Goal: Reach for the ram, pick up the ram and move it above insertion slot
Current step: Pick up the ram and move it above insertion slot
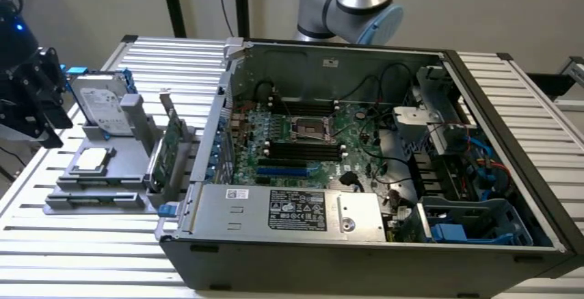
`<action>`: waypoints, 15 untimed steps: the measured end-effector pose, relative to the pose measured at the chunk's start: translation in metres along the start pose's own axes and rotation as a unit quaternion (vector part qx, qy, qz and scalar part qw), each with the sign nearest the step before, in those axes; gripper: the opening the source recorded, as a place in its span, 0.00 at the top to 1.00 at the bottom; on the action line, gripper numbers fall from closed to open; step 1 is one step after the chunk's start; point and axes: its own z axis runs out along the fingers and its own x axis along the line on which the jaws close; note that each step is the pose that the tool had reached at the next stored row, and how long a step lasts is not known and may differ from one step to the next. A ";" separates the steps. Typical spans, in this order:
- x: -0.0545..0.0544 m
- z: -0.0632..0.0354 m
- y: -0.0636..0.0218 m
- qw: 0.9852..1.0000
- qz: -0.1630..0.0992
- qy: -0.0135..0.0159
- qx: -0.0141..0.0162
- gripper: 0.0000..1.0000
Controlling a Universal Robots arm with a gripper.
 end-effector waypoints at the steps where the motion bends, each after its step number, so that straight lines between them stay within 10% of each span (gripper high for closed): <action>1: 0.000 0.0018 0.0002 1.000 0.000 0.000 0.000 0.58; 15: 0.007 0.0272 0.0038 1.000 0.002 0.000 0.000 0.58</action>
